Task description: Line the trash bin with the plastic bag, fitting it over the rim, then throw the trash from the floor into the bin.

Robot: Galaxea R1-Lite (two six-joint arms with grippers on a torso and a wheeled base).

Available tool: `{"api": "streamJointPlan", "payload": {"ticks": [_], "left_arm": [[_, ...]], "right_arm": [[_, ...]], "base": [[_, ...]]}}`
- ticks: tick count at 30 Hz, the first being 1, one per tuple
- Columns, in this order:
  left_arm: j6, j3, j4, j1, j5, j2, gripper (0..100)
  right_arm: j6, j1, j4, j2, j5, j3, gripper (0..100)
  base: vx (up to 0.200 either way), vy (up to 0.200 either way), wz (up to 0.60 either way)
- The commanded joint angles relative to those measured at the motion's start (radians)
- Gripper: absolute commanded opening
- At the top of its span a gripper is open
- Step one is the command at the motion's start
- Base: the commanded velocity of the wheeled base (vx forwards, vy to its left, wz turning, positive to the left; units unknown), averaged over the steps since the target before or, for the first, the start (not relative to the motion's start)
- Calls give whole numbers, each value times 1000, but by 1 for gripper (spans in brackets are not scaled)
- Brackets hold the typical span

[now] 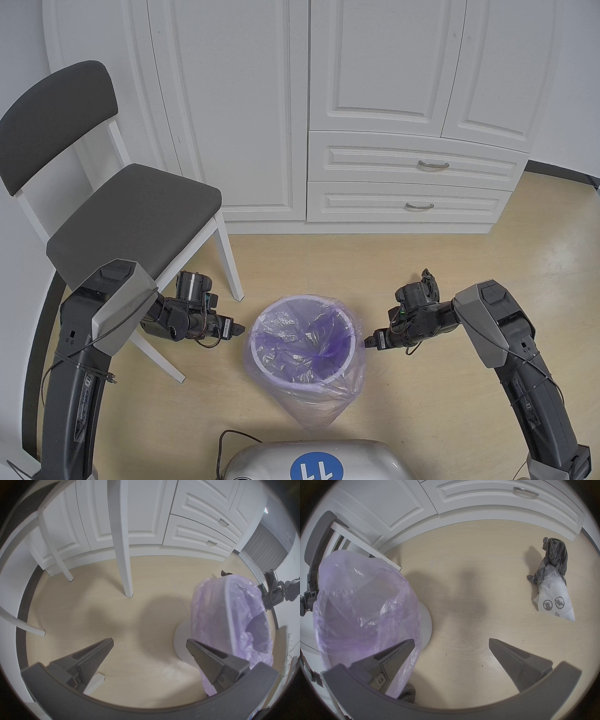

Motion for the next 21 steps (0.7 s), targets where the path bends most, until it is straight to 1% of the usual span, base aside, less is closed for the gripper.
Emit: {"api": "streamJointPlan", "payload": {"ticks": [1,4,6,9,11,13,14,15,16,17,20,21], "left_arm": [[-1,270,-111,-6,25,-206,100],[0,324,-124,-25,25,-229,100],[-1,339,-126,-32,35,-236,100],[-7,367,-129,-43,88,-250,100],[-27,408,-154,-65,114,-264,100],[-61,467,-215,-78,131,-292,100],[-64,470,-221,-78,131,-293,100],[-82,516,-278,-83,131,-310,100],[-89,540,-304,-83,131,-316,100],[-90,548,-310,-83,131,-318,100],[-99,617,-371,-83,131,-324,100],[-101,622,-378,-83,131,-324,100]], "right_arm": [[-5,-37,-14,-233,42,238,100],[-49,-53,-54,-322,123,384,100],[-135,-70,-63,-385,162,488,100],[-267,-61,-59,-440,189,603,100],[-313,-47,-68,-440,195,630,100],[-305,-17,-66,-435,195,619,100],[-304,-15,-66,-434,195,617,100],[-287,6,-71,-422,192,610,100],[-275,16,-73,-417,192,602,100],[-272,20,-73,-417,191,599,100],[-190,52,-105,-383,175,539,100],[-181,54,-106,-380,172,531,100]], "base": [[0,0,0],[0,0,0],[0,0,0],[0,0,0],[0,0,0],[0,0,0],[0,0,0],[0,0,0],[0,0,0],[0,0,0],[0,0,0],[0,0,0]]}}
